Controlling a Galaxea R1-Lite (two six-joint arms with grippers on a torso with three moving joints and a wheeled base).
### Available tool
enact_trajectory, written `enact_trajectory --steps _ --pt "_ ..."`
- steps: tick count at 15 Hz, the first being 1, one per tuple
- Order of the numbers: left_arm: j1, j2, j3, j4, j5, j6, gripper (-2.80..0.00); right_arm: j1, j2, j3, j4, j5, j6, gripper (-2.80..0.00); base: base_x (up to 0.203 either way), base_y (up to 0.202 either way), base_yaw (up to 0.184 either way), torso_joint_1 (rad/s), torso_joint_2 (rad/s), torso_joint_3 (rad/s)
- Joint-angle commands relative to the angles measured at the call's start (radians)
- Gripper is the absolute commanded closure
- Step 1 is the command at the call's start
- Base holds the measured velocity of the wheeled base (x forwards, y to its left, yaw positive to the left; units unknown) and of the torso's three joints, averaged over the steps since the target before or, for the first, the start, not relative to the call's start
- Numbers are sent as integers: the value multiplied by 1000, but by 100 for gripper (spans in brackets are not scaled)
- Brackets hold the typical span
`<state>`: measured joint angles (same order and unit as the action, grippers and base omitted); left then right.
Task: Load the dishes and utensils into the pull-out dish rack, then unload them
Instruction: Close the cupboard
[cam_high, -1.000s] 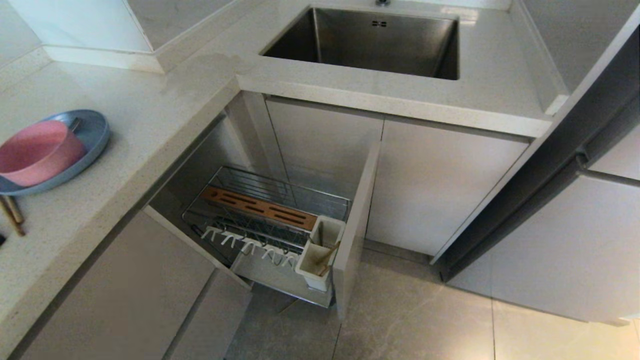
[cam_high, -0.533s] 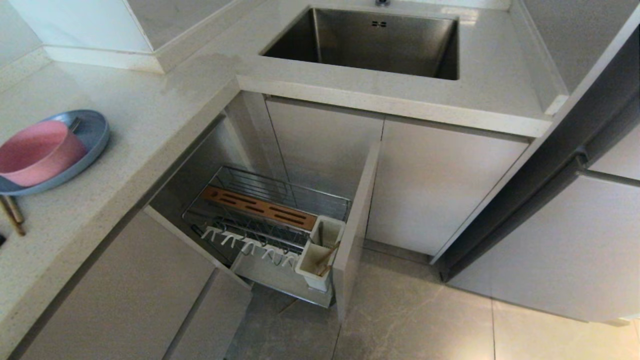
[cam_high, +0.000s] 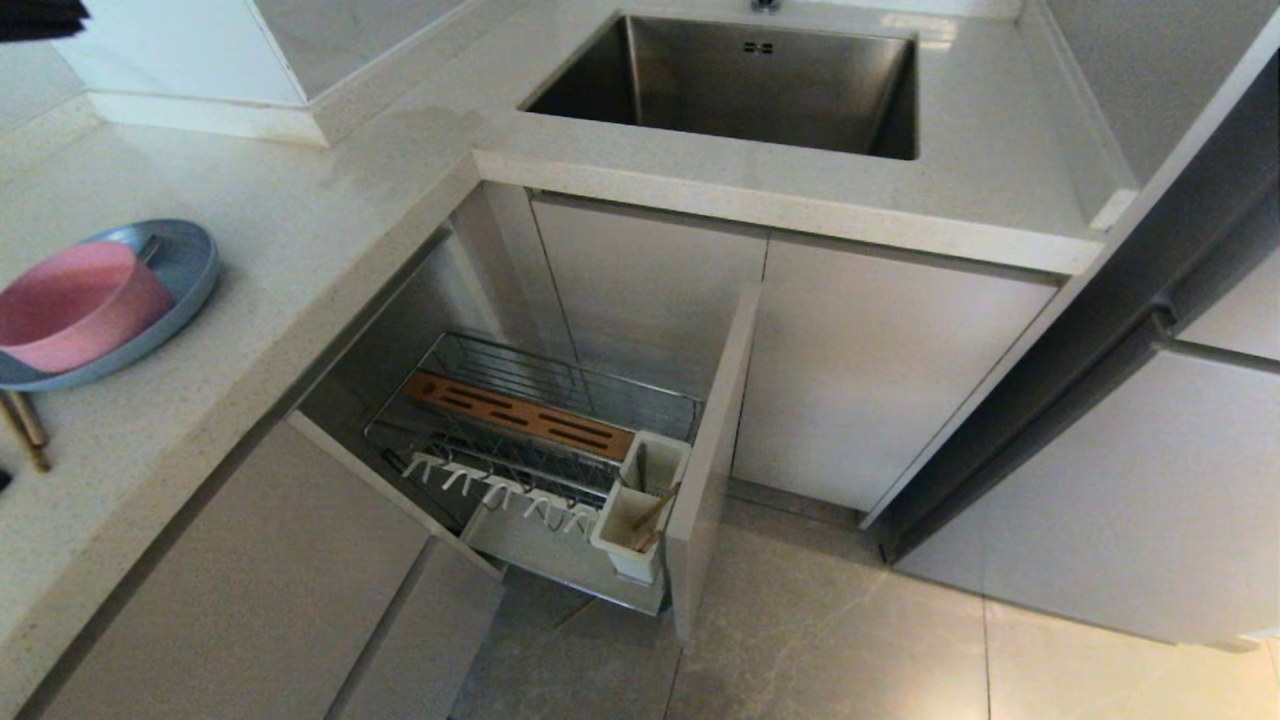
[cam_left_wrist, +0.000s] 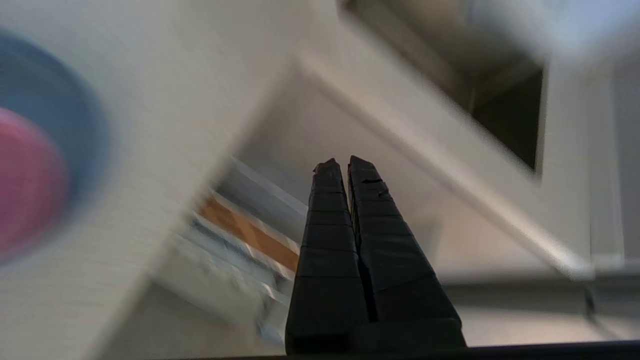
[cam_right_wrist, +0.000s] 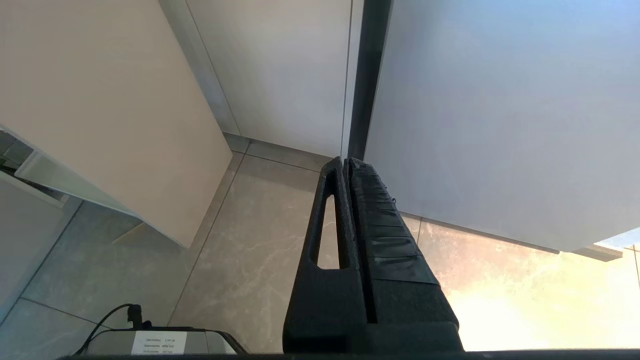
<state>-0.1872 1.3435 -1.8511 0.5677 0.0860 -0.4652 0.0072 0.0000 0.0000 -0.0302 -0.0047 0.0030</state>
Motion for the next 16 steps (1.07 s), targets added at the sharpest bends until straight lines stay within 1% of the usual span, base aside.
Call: enact_trajectory --steps 1,2,4,5,7,8,10,12,14,16 --pt "-53 118 -4 7 -2 -27 0 0 0 9 0 0 0 0 0 0 0 0 0 0" --pt "-79 164 -5 8 -21 -56 0 0 0 9 0 0 0 0 0 0 0 0 0 0" --pt "-128 211 6 12 -105 -89 0 0 0 8 0 0 0 0 0 0 0 0 0 0" --pt "-145 233 26 14 -161 -102 0 0 0 9 0 0 0 0 0 0 0 0 0 0" --pt "-157 260 47 15 -237 -104 0 0 0 8 0 0 0 0 0 0 0 0 0 0" --pt "-181 269 49 28 -253 -101 0 0 0 8 0 0 0 0 0 0 0 0 0 0" --pt "-202 312 50 75 -264 -88 0 0 0 8 0 0 0 0 0 0 0 0 0 0" --pt "-226 357 60 88 -278 -45 0 0 0 8 0 0 0 0 0 0 0 0 0 0" --pt "-239 399 68 96 -300 -32 0 0 0 8 0 0 0 0 0 0 0 0 0 0" --pt "-270 415 59 89 -348 -29 0 0 0 8 0 0 0 0 0 0 0 0 0 0"
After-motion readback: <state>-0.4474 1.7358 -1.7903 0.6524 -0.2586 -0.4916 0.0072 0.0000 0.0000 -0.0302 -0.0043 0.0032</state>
